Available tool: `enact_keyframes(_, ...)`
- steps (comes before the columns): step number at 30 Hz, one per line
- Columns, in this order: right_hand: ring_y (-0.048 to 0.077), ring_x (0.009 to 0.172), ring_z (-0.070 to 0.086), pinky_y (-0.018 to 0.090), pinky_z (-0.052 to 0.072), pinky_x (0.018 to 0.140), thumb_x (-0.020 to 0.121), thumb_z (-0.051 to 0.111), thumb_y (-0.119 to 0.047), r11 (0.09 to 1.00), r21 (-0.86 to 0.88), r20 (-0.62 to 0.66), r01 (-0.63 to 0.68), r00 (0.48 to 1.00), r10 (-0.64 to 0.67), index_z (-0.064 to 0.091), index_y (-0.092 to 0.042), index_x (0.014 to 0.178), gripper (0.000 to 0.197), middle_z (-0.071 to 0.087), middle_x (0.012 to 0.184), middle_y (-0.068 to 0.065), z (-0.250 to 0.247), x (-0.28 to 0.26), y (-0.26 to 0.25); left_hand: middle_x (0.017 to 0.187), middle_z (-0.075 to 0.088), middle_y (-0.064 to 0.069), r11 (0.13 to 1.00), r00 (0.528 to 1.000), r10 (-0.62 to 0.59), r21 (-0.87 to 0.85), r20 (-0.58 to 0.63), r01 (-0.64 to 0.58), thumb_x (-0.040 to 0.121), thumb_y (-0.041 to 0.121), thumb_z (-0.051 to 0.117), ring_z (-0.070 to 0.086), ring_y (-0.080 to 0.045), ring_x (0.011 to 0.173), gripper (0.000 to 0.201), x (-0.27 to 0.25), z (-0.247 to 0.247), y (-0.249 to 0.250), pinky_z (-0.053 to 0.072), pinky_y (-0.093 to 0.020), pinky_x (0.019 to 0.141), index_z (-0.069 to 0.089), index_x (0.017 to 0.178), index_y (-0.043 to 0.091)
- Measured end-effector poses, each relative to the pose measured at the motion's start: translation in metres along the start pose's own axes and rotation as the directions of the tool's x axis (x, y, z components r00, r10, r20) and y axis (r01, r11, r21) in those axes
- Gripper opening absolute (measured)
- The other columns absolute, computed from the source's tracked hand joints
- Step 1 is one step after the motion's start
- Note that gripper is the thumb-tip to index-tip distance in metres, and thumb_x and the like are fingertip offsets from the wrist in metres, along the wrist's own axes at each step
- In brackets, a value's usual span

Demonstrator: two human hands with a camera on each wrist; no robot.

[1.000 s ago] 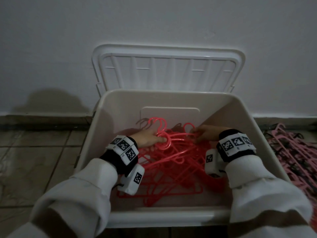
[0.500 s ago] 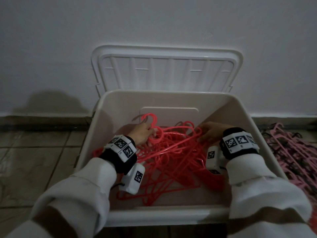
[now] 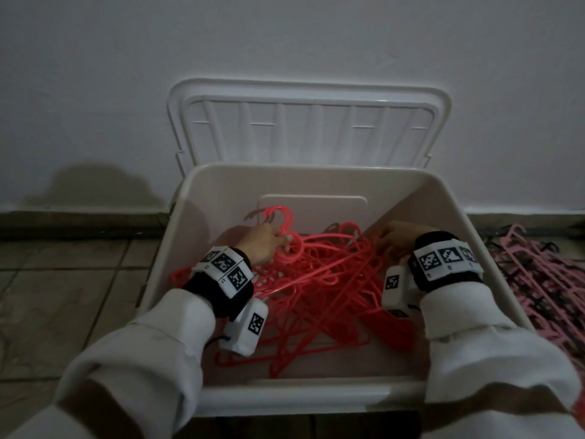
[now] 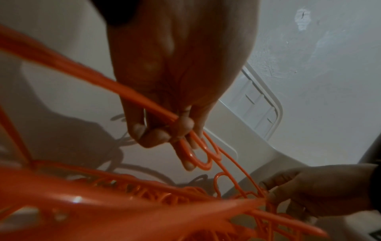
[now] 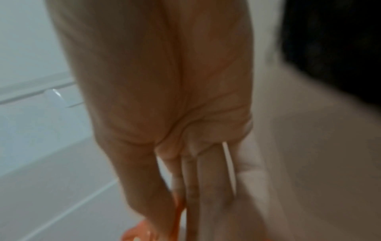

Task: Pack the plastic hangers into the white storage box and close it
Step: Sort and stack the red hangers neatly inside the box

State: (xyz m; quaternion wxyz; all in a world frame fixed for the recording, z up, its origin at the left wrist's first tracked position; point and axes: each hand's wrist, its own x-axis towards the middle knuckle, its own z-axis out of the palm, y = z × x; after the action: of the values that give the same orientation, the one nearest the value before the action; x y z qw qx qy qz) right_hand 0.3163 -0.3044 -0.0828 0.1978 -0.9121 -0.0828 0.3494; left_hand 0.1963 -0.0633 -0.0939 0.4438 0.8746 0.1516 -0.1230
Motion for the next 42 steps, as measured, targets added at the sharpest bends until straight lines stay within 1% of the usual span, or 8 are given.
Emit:
enact_keyframes(3, 0.019, 0.067, 0.063, 0.035, 0.051, 0.073, 0.079, 0.071, -0.024, 0.997, -0.082, 0.051, -0.008, 0.999, 0.012, 0.064, -0.020, 0.068, 0.014, 0.068, 0.075, 0.006, 0.003, -0.004, -0.001, 0.053, 0.046, -0.002, 0.999, 1.000, 0.015, 0.042, -0.011, -0.014, 0.095, 0.025, 0.053, 0.043, -0.005, 0.038, 0.032, -0.003, -0.002, 0.004, 0.030, -0.013, 0.040, 0.060, 0.067, 0.011)
enact_keyframes(7, 0.013, 0.058, 0.063, 0.024, 0.050, 0.055, 0.077, 0.075, -0.018, 0.996, -0.082, 0.084, 0.024, 0.996, -0.017, 0.065, -0.018, 0.067, 0.014, 0.068, 0.060, -0.001, 0.003, -0.007, -0.004, 0.051, 0.043, 0.003, 0.997, 0.997, 0.032, 0.066, -0.068, -0.028, 0.094, 0.025, 0.054, 0.038, -0.007, 0.044, 0.031, -0.007, -0.003, 0.008, 0.027, -0.010, 0.037, 0.068, 0.089, -0.002)
enact_keyframes(11, 0.016, 0.063, 0.062, 0.034, 0.052, 0.073, 0.074, 0.077, -0.025, 0.983, -0.179, 0.086, 0.026, 0.996, -0.011, 0.067, -0.017, 0.068, 0.014, 0.068, 0.063, -0.001, 0.002, -0.006, -0.006, 0.064, 0.055, 0.000, 0.992, 0.993, 0.075, 0.106, -0.090, -0.066, 0.095, 0.024, 0.053, 0.050, -0.011, 0.055, 0.030, -0.011, -0.005, 0.012, 0.031, -0.014, 0.045, 0.068, 0.089, -0.001)
enact_keyframes(22, 0.001, 0.045, 0.056, 0.017, 0.046, 0.053, 0.083, 0.069, -0.018, 0.987, -0.152, 0.214, 0.042, 0.977, -0.009, 0.066, -0.016, 0.074, 0.009, 0.063, 0.050, -0.008, 0.001, -0.015, -0.009, 0.095, 0.068, -0.013, 0.963, 0.989, 0.102, 0.261, -0.111, -0.070, 0.094, 0.034, 0.051, 0.062, -0.029, 0.093, 0.030, -0.011, -0.006, 0.013, 0.041, -0.031, 0.076, 0.068, 0.086, 0.011)
enact_keyframes(30, 0.015, 0.067, 0.064, 0.029, 0.051, 0.074, 0.070, 0.079, -0.030, 0.984, -0.179, 0.148, 0.014, 0.989, 0.013, 0.068, -0.021, 0.074, 0.015, 0.068, 0.066, -0.004, 0.010, -0.007, -0.013, 0.069, 0.055, 0.002, 0.968, 0.976, 0.123, 0.239, -0.180, -0.078, 0.095, 0.033, 0.050, 0.053, -0.018, 0.071, 0.026, -0.012, -0.003, 0.016, 0.027, -0.023, 0.061, 0.062, 0.080, 0.015)
enact_keyframes(35, 0.008, 0.048, 0.065, 0.019, 0.052, 0.049, 0.080, 0.071, -0.013, 0.999, 0.002, 0.146, -0.037, 0.989, 0.037, 0.067, -0.008, 0.080, 0.007, 0.069, 0.058, 0.001, 0.014, -0.013, -0.017, 0.066, 0.052, 0.002, 0.963, 0.956, 0.167, 0.250, -0.242, -0.105, 0.095, 0.033, 0.051, 0.052, -0.020, 0.070, 0.027, -0.007, -0.001, 0.012, 0.029, -0.026, 0.062, 0.062, 0.081, 0.013)
enact_keyframes(39, 0.026, 0.081, 0.070, 0.040, 0.056, 0.084, 0.078, 0.073, -0.017, 0.997, 0.036, 0.106, -0.064, 0.993, 0.060, 0.070, -0.005, 0.092, 0.018, 0.073, 0.084, 0.011, 0.009, -0.010, -0.017, 0.065, 0.051, 0.003, 0.956, 0.945, 0.206, 0.260, -0.252, -0.139, 0.094, 0.031, 0.052, 0.049, -0.017, 0.067, 0.026, -0.007, -0.002, 0.010, 0.030, -0.026, 0.063, 0.066, 0.086, 0.012)
enact_keyframes(42, 0.022, 0.075, 0.065, 0.034, 0.053, 0.078, 0.082, 0.066, -0.020, 0.997, 0.000, 0.094, -0.081, 0.992, 0.080, 0.068, -0.011, 0.087, 0.011, 0.069, 0.081, 0.007, 0.010, -0.012, -0.019, 0.062, 0.048, 0.007, 0.958, 0.943, 0.218, 0.241, -0.250, -0.158, 0.094, 0.032, 0.052, 0.047, -0.014, 0.063, 0.026, -0.007, -0.001, 0.011, 0.030, -0.025, 0.063, 0.067, 0.086, 0.013)
